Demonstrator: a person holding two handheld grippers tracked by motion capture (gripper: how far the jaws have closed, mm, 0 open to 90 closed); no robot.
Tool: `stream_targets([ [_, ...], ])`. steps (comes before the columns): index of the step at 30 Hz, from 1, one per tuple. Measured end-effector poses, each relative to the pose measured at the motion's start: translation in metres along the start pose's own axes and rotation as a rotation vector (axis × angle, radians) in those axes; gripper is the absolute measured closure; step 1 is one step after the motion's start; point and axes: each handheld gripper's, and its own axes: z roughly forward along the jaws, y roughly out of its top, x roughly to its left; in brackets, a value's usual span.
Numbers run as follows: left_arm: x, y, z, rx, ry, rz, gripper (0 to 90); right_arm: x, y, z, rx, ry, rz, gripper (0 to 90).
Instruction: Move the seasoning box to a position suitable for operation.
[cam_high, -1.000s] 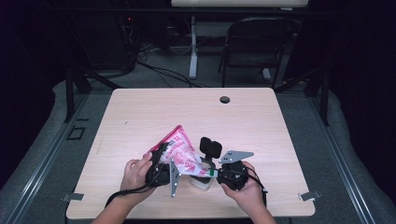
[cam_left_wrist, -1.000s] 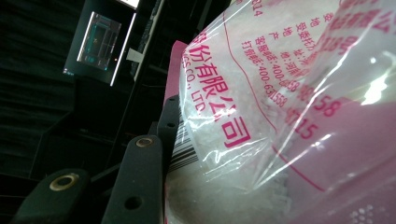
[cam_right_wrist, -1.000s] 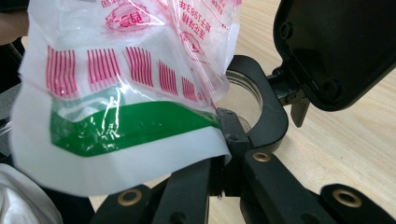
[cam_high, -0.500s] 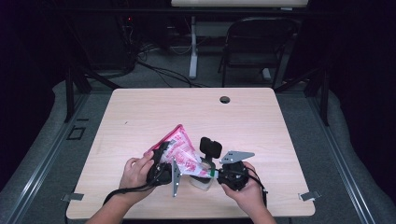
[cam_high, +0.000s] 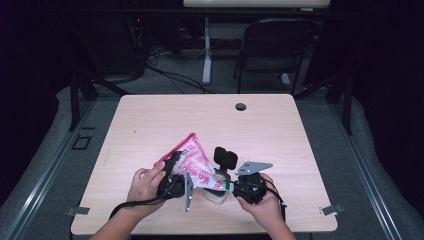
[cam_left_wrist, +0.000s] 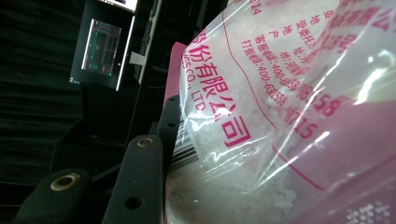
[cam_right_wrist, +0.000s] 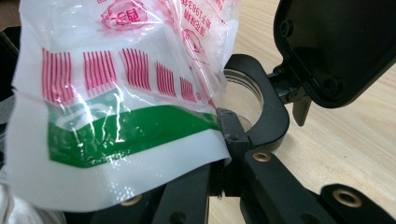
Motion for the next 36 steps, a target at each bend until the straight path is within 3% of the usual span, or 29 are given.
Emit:
stream_targets([
  [36,0.0058,0.0036,0.0001,-0.005,0.008,0.042,65.4,-0.004,0.0024,0.0003,-0.005,0.011,0.014,90.0],
])
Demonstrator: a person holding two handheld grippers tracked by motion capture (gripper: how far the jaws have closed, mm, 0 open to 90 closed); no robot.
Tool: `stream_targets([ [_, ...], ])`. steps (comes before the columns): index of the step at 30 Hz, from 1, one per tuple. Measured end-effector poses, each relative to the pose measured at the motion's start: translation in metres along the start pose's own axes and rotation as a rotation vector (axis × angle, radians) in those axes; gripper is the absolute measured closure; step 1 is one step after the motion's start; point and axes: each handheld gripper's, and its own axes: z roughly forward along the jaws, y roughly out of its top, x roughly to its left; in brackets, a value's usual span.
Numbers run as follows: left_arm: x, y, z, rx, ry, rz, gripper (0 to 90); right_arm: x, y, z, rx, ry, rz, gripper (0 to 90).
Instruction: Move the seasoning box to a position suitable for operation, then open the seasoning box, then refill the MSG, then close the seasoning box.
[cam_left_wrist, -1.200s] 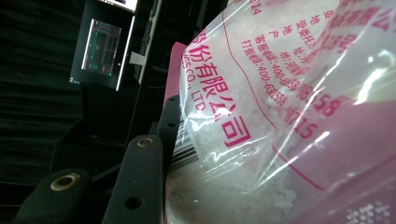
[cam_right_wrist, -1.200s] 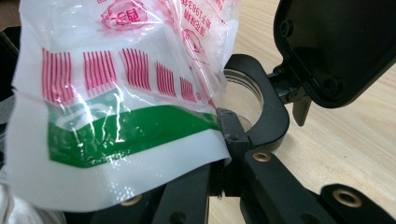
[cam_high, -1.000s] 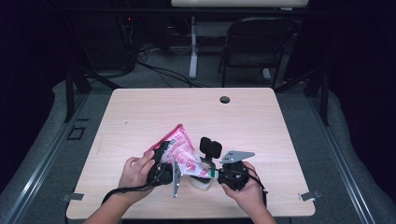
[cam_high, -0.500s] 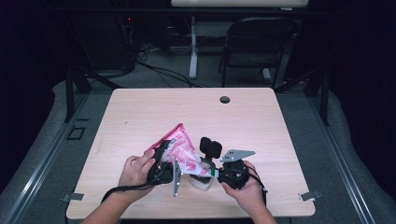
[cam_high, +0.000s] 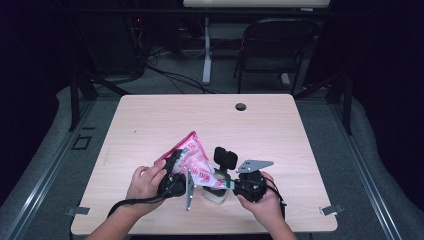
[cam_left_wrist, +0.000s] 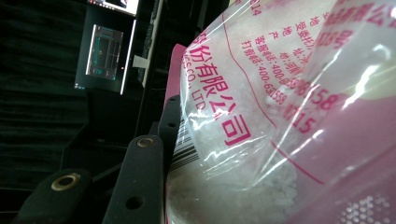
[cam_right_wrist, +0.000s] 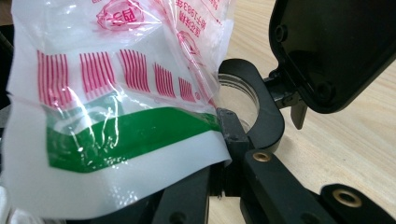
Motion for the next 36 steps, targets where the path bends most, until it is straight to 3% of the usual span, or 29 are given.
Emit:
stream_targets([
  [36,-0.0002,0.003,-0.0017,-0.005,0.005,0.025,65.7,0.0015,-0.0015,-0.0035,0.0,-0.018,0.006,90.0],
])
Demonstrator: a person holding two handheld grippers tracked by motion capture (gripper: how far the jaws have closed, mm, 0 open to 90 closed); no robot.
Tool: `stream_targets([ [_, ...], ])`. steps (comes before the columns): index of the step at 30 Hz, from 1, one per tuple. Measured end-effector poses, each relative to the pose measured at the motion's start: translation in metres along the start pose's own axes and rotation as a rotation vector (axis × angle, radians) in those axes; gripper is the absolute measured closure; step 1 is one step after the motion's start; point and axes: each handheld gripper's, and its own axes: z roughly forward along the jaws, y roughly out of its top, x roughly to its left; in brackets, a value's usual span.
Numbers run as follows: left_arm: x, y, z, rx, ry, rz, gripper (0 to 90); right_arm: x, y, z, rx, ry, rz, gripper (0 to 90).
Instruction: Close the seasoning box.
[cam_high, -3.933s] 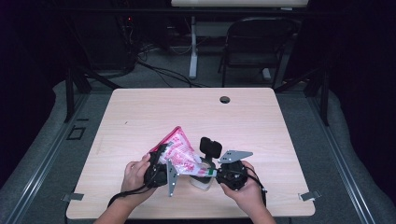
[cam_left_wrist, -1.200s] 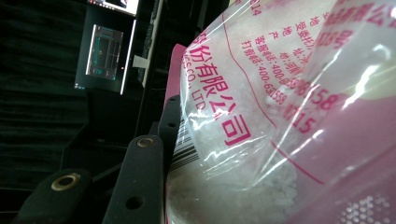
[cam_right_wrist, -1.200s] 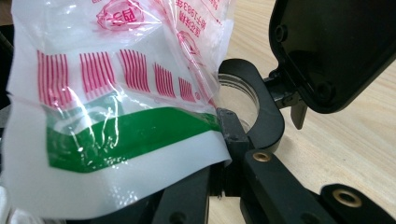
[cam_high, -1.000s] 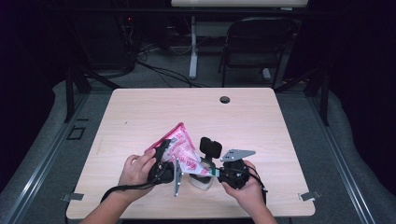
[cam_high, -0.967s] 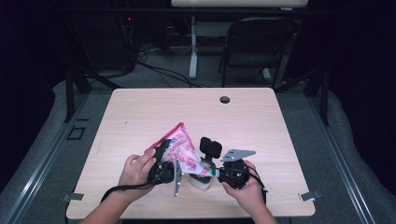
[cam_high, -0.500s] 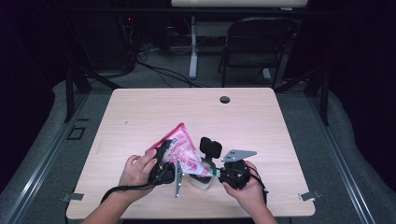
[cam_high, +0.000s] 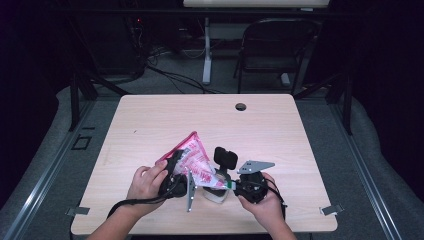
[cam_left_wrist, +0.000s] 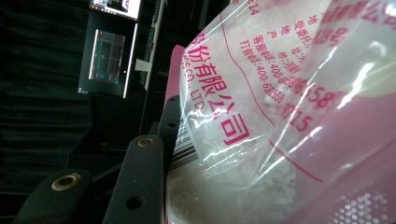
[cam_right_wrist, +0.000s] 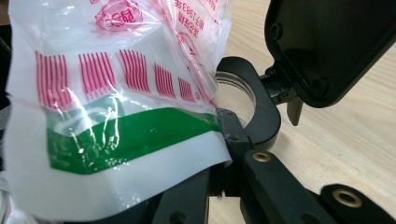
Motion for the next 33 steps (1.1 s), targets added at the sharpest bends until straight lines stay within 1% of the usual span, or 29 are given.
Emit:
stream_targets([
  [2,0.0,0.0002,0.0003,-0.003,0.002,0.002,65.7,-0.0003,-0.0002,0.0,-0.006,0.002,0.002,90.0],
  [10,0.0001,-0.0001,0.0004,0.001,-0.002,0.004,65.7,-0.0008,0.0006,0.0,0.005,-0.002,-0.002,90.0],
  [11,0.0,0.0001,0.0004,0.0,0.0,0.006,65.7,-0.0005,0.0003,0.0004,-0.004,-0.002,0.004,90.0],
  [14,0.0005,0.0013,-0.0001,0.002,0.005,0.017,65.7,-0.0014,0.0003,-0.0002,-0.003,-0.001,0.002,90.0],
  [16,0.0003,0.0017,-0.0001,-0.005,0.012,0.02,65.7,-0.0019,0.0002,-0.0003,-0.005,0.0,0.004,90.0],
  [20,0.0008,0.0017,-0.0003,-0.002,0.009,0.025,65.7,-0.0014,0.0001,-0.0003,-0.003,-0.002,0.003,90.0],
  [25,0.0027,0.0023,-0.0022,0.002,0.016,0.041,65.7,-0.0013,0.0003,0.0003,-0.007,0.005,0.003,90.0],
  [33,0.0044,0.0038,-0.0032,0.009,0.008,0.049,65.7,-0.0014,0.0004,0.0006,-0.008,0.006,0.004,90.0],
])
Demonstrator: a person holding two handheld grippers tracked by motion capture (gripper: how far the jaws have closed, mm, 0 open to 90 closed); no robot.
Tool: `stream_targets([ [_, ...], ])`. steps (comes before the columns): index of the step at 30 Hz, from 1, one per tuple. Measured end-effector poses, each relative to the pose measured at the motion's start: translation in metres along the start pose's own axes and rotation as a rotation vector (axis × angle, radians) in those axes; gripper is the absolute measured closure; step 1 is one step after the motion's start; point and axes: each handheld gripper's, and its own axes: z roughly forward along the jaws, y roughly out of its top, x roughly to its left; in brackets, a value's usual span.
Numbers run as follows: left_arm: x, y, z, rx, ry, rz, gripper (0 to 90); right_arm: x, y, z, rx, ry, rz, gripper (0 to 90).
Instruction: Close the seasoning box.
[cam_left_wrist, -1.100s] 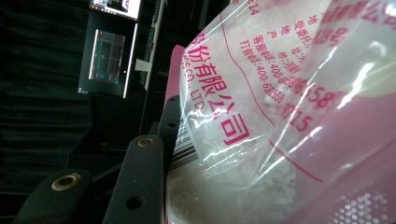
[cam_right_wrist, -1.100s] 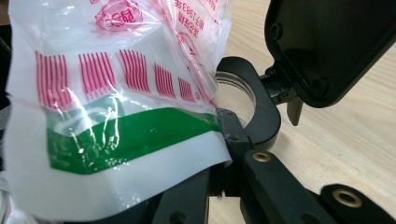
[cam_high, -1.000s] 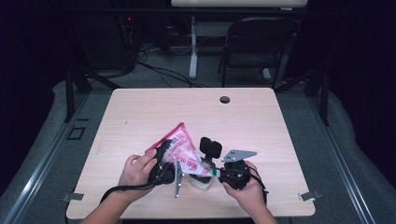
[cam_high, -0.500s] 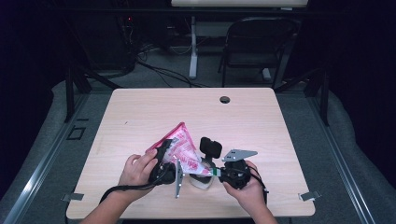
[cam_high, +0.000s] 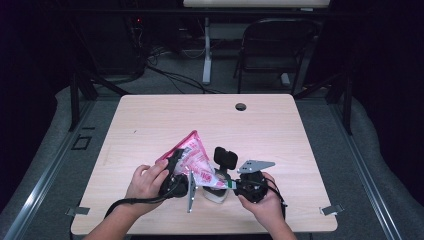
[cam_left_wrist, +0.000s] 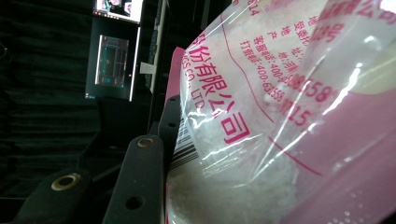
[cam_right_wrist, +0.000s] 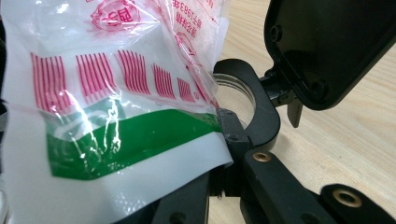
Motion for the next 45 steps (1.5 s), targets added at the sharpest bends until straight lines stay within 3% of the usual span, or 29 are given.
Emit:
stream_targets([
  [13,0.0033,0.0055,-0.0022,0.001,0.018,0.034,65.7,-0.0013,-0.0004,-0.0001,-0.001,-0.006,0.006,90.0],
  [45,0.0044,0.0068,-0.0045,-0.012,0.033,0.044,65.7,-0.0015,-0.0003,0.0011,0.003,-0.007,0.002,90.0],
])
